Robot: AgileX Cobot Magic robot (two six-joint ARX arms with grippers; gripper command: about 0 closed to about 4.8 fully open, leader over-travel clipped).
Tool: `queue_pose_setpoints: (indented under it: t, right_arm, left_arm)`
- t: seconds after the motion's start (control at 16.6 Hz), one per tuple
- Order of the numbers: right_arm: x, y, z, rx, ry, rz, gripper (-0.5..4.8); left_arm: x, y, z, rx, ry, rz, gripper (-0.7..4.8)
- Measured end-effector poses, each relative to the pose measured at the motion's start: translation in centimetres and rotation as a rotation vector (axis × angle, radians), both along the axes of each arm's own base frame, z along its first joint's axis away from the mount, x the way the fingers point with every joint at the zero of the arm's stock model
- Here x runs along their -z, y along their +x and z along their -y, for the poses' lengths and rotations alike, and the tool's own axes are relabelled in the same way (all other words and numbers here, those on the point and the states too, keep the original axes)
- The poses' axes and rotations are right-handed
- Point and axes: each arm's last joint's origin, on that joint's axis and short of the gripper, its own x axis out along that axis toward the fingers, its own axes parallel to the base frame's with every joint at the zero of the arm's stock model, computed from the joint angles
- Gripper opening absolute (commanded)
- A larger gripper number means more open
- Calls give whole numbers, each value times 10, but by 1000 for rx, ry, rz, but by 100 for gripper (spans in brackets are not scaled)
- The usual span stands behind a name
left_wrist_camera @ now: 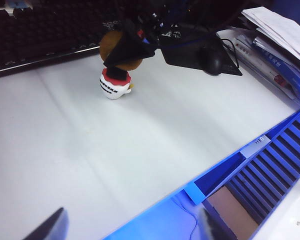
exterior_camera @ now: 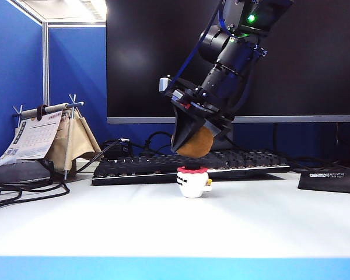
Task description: Place the kiwi on top of the doll with a flat head.
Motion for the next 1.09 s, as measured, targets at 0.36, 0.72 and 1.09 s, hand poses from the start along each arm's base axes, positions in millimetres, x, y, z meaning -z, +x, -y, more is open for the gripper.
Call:
queue_pose_setpoints:
  t: [0.36, 0.72, 1.09]
  right_arm:
    - [12, 4, -2, -1, -9, -27, 64]
    - [12, 4, -2, 3, -17, -28, 246]
    - [19, 3, 0, 11, -49, -59, 346]
  left_arm:
    - [0, 0, 0, 1, 2, 1, 340]
    - [0, 0, 0, -17, 6, 4, 340]
    - [0, 1, -1, -37, 11, 8, 340]
